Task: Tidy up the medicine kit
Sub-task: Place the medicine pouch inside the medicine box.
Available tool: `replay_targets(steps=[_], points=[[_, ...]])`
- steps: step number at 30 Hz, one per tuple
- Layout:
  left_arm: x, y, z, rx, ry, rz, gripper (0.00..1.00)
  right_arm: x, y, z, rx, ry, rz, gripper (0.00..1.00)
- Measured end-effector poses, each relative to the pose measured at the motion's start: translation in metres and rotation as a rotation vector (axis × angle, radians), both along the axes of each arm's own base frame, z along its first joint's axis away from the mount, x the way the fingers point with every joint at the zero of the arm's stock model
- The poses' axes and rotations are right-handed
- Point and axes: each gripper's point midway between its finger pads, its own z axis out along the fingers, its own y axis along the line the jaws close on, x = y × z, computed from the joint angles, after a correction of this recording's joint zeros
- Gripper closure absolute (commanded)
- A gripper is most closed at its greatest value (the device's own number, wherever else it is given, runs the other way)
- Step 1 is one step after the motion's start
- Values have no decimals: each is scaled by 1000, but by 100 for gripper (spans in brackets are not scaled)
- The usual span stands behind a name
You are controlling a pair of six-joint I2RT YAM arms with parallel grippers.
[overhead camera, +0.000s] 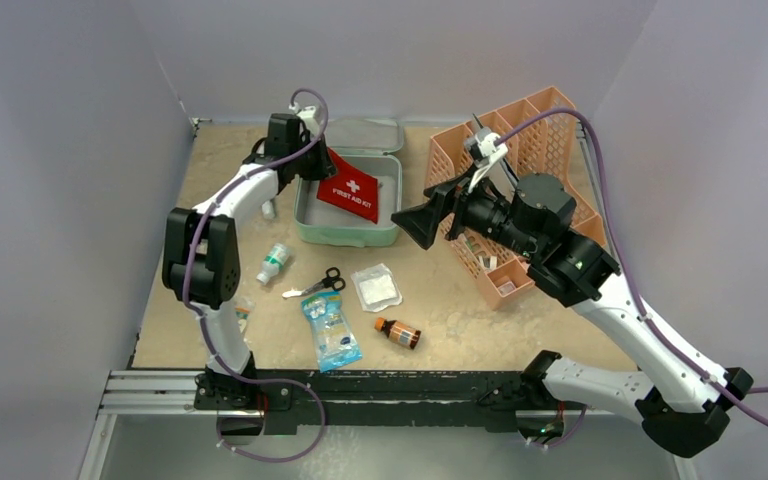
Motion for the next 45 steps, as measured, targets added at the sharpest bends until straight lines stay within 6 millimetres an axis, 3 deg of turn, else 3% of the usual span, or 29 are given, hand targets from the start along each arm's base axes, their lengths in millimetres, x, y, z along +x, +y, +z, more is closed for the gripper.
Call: replay_targets(steps=[11, 23, 32, 40, 45], points=[[6, -4, -13, -47, 17, 36, 100, -1, -5, -3, -31, -20, -6, 2], [13, -9, -42, -102, 30, 79, 100, -3, -10, -7, -57, -24, -10, 2], [19, -13, -50, -103, 17, 74, 99, -3, -11, -7, -60, -27, -13, 2], [19, -14, -68, -93, 46, 74, 74, -3, -11, -8, -64, -23, -14, 2], [24, -15, -62, -78, 41, 79, 61, -3, -12, -11, -71, -16, -16, 2]])
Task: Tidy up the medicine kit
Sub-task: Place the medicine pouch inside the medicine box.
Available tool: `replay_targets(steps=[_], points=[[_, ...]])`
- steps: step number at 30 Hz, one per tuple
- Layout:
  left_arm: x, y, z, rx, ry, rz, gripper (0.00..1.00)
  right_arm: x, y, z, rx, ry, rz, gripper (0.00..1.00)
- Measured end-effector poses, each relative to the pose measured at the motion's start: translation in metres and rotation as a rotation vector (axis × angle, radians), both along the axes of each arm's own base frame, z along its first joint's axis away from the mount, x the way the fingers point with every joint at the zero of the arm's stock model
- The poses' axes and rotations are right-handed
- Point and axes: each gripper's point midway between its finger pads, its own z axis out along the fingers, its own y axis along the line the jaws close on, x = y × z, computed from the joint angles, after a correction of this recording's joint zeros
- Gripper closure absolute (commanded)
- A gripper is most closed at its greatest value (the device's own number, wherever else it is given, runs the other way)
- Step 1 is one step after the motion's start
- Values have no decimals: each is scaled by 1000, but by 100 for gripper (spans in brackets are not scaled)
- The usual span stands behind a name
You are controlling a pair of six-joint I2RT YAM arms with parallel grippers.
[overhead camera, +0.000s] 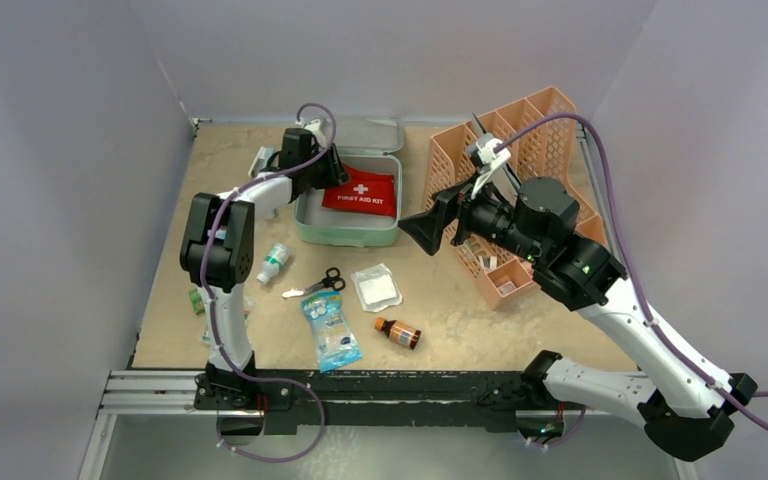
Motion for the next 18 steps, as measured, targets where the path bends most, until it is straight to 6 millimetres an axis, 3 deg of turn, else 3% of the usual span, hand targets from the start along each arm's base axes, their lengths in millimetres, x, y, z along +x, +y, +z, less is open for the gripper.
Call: replay_targets(steps=[4, 8, 18], points=[[2, 0, 4, 8, 3, 4, 57, 0, -3, -3, -15, 12, -11, 2], [0, 3, 9, 36, 27, 10, 33, 0, -4, -6, -37, 28, -17, 2], [0, 8, 50, 69, 2, 2, 29, 6, -8, -15, -111, 73, -49, 2]])
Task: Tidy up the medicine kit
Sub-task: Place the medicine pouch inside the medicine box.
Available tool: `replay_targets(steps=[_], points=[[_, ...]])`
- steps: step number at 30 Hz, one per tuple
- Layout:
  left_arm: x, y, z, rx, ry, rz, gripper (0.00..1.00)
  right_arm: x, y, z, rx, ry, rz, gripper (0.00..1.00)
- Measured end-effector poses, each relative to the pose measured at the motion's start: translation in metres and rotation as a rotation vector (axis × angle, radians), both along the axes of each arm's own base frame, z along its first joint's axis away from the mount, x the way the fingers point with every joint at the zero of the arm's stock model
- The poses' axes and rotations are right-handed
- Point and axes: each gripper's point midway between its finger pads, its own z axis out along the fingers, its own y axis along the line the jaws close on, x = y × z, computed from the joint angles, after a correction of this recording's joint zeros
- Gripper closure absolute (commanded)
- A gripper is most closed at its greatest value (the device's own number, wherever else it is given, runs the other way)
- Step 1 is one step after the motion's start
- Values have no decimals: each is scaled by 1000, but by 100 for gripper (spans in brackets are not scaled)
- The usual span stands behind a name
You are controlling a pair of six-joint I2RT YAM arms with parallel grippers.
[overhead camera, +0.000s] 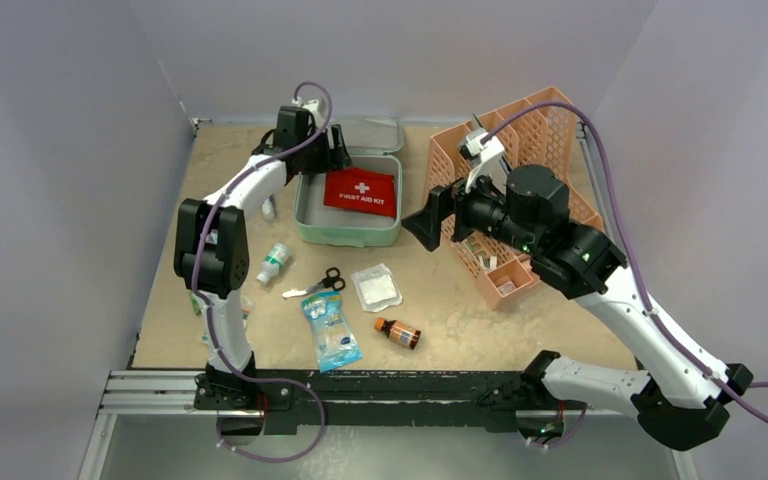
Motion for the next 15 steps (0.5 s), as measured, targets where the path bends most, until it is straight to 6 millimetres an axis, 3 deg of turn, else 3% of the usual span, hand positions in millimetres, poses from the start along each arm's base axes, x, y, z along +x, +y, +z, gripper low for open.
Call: replay_targets(steps=[8, 15], points=[[-12, 7, 57, 42, -52, -24, 21, 16, 4, 5, -52, 7, -34, 3], [-55, 28, 137, 32, -162, -5, 18, 39, 19, -8, -110, 30, -46, 10]])
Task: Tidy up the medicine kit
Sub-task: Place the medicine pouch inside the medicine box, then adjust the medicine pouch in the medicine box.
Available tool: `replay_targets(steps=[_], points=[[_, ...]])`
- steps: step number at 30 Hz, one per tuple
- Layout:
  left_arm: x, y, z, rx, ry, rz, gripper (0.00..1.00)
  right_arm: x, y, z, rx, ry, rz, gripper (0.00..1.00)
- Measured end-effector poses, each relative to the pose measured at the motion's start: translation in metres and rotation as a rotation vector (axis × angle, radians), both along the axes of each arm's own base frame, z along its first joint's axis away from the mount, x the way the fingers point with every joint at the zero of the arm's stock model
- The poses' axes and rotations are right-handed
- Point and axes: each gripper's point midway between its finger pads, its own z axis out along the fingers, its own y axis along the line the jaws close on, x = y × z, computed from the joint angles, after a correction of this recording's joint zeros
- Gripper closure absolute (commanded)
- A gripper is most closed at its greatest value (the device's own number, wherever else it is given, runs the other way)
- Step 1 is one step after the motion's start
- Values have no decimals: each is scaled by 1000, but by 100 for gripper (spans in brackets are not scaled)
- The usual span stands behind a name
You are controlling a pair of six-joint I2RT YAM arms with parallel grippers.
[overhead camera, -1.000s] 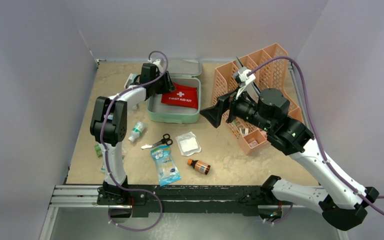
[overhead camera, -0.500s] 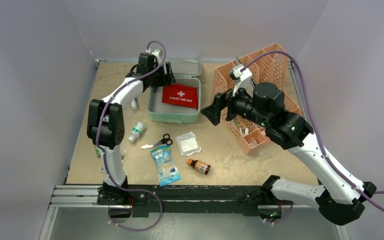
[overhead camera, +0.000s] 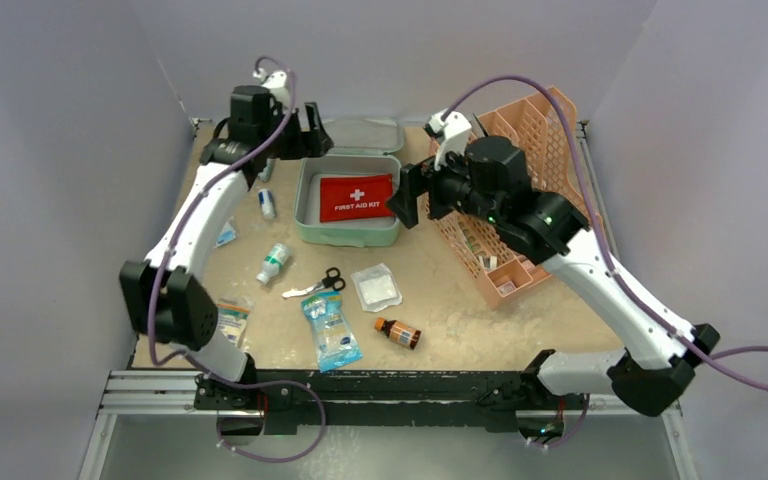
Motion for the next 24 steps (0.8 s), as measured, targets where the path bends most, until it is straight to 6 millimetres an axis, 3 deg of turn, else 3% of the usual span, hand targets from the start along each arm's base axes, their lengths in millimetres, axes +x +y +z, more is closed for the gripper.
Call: replay_targets(steps=[4, 8, 11, 12, 17, 20, 24], points=[[-40, 34, 12, -14, -15, 59, 18, 24, 15, -12, -59, 8, -8, 23], [-77, 60, -5, -11, 27, 109, 18, 55, 36, -35, -139, 27, -14, 37], [-105, 62, -23, -10, 65, 102, 19, 75, 50, -64, -213, 51, -9, 47], [-120, 61, -33, -13, 80, 92, 19, 80, 53, -73, -232, 58, -7, 48], [-147, 61, -54, -28, 127, 92, 25, 111, 71, -121, -337, 59, 3, 49], [-146, 60, -63, -31, 170, 102, 26, 132, 83, -140, -390, 40, 12, 46], [-140, 66, -80, -30, 238, 155, 29, 156, 101, -153, -428, 2, 36, 30]])
